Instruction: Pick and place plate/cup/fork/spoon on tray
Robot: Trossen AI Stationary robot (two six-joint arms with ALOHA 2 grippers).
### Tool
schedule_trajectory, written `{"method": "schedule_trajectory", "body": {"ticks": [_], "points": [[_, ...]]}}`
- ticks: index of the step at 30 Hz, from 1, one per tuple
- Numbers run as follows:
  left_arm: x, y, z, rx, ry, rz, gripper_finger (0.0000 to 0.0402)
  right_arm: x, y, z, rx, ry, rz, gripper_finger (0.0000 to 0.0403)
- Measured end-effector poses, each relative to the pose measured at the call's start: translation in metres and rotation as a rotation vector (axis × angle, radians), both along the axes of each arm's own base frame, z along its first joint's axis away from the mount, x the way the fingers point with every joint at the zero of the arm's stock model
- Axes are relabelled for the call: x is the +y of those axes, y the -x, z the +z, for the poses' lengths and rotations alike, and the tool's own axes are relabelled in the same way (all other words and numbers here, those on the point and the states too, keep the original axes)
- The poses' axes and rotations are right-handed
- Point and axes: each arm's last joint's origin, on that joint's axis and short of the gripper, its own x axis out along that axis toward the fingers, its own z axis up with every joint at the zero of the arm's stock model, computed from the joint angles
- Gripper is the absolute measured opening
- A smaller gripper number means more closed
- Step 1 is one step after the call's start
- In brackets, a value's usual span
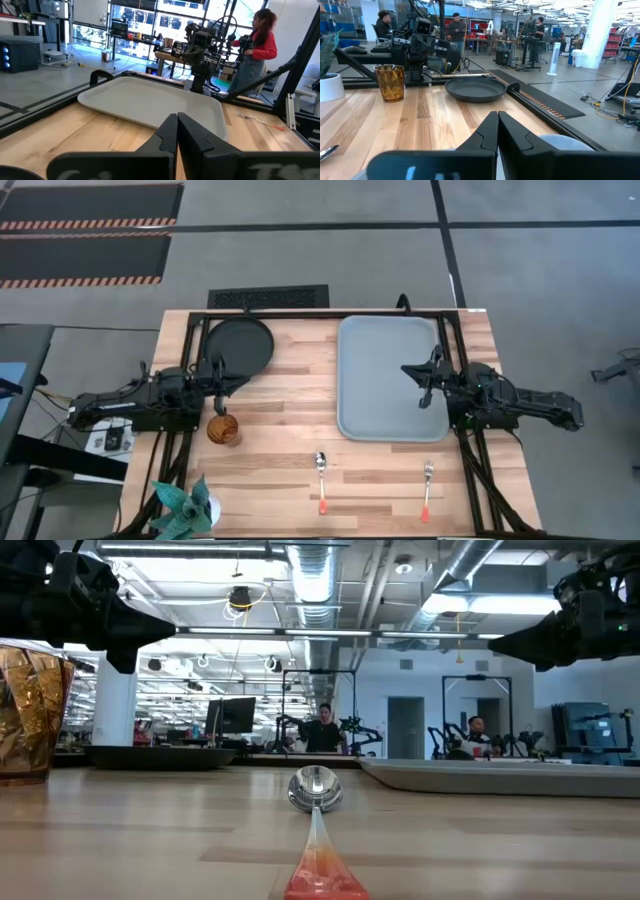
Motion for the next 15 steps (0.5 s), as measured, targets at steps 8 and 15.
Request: {"method": "schedule_trajectory", "body": {"ticks": [8, 15], "points": [[0.001, 0.000, 0.001, -0.015, 0.019, 0.028, 0.0000, 0.000, 0.000, 0.000, 0.000, 0.000, 0.000, 0.0027], [0.003, 0.002, 0.013, -0.174, 0.154, 0.101, 0.0000, 0.000, 0.000, 0.000, 0.000, 0.000, 0.000, 0.0028]]}}
